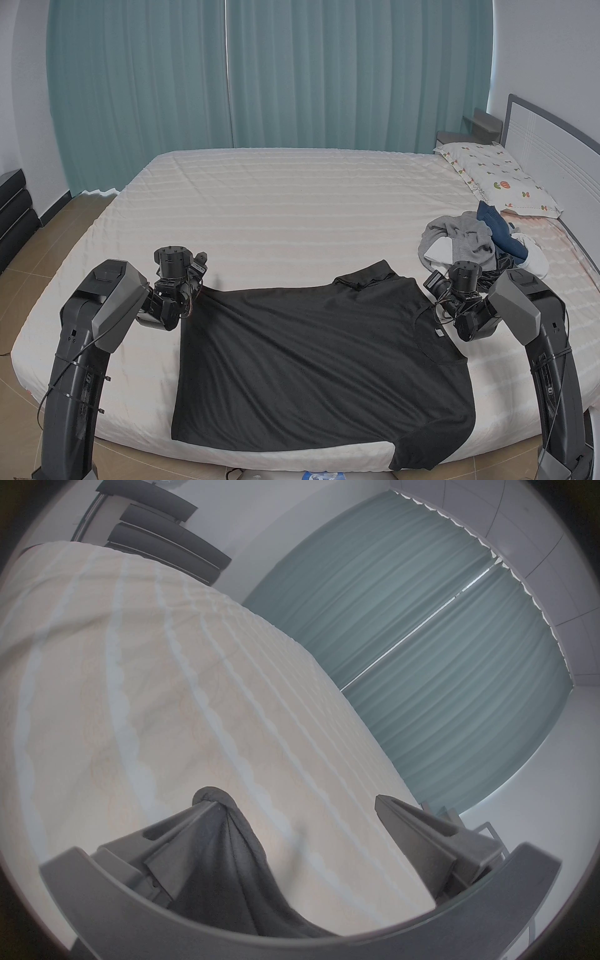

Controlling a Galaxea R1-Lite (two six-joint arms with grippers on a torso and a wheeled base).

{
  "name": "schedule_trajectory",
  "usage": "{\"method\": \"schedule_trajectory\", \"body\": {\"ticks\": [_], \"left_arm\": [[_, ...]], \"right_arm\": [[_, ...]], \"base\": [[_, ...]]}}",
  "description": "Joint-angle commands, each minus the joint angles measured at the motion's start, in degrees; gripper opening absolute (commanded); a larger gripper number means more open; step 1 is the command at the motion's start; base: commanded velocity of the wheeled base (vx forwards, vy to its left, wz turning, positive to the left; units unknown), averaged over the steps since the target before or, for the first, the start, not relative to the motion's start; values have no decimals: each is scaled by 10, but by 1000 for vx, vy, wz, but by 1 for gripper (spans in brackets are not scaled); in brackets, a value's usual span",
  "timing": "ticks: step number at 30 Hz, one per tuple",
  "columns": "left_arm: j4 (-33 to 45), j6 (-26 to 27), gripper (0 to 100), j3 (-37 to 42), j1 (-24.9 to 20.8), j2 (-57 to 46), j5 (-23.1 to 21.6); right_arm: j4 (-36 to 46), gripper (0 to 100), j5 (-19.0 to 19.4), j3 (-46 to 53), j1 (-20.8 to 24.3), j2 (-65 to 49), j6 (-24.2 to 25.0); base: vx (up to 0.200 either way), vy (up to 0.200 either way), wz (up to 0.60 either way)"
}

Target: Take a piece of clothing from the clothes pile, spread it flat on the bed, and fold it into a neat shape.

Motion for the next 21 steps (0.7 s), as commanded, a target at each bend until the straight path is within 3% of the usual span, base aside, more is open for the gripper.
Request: {"method": "schedule_trajectory", "body": {"ticks": [1, 9, 15, 21], "left_arm": [[0, 0, 100, 18, -5, -8, -2], [-14, -4, 100, 116, -3, -78, -75], [-35, -4, 100, 139, 3, -102, -75], [-37, -9, 100, 213, 10, -156, -82]], "right_arm": [[-11, 0, 7, 16, 1, -17, 1], [-13, 0, 37, 30, 8, -39, 1], [-9, 0, 46, 42, 19, -46, -9], [29, 0, 84, 43, 24, -64, -39]], "base": [[0, 0, 0], [0, 0, 0], [0, 0, 0], [0, 0, 0]]}}
